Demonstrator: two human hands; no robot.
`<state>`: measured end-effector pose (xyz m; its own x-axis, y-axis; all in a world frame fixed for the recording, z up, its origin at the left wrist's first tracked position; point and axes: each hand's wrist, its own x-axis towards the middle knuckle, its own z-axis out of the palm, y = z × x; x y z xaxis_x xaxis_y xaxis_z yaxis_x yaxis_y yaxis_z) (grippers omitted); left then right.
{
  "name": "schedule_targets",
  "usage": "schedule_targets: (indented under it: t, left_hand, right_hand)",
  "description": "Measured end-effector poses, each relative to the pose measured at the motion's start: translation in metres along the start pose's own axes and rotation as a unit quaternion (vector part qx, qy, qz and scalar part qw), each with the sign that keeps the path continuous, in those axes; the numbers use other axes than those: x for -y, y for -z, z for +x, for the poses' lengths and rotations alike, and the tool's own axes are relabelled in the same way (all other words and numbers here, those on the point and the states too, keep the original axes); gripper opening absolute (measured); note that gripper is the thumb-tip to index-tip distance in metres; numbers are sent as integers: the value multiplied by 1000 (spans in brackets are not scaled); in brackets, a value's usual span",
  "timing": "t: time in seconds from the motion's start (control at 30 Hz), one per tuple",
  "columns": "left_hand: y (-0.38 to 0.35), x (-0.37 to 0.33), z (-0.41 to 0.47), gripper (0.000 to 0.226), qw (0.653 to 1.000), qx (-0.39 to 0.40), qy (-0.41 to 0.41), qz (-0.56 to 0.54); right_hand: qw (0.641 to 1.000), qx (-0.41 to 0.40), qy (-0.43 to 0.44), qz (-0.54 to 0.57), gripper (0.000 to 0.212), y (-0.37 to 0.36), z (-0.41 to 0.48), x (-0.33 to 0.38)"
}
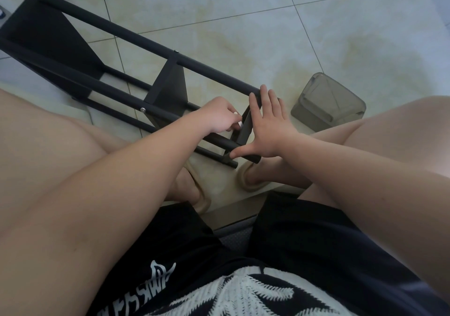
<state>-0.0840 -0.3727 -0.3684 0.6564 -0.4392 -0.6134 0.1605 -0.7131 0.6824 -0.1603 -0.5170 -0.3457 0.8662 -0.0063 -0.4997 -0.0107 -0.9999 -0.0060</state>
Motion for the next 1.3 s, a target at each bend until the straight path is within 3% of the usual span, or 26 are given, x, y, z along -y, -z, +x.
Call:
schedule_targets:
  t: [0.13,0.3,0.6,0.8,1.3]
  left_hand:
    - [-1,2,1,13,999,-28,2,-34]
    - [-3,1,0,19,997,-53,7,-50]
    - [-4,-1,0,13,998,-39,7,-57]
    - [-3,0,0,27,1000,-2,8,-7]
    - [-3,0,0,21,1000,-8,5,-9]
  right_hand:
    - [1000,0,-1,1,159,-1,0,0]
    - [1000,0,0,-2,159,-1,-1,0]
    - [1000,-4,1,3,159,-1,-1,0]
    - [1000,-3,2,4,160,-2,0,0]
    - [1000,-6,2,1,159,-2,-1,1]
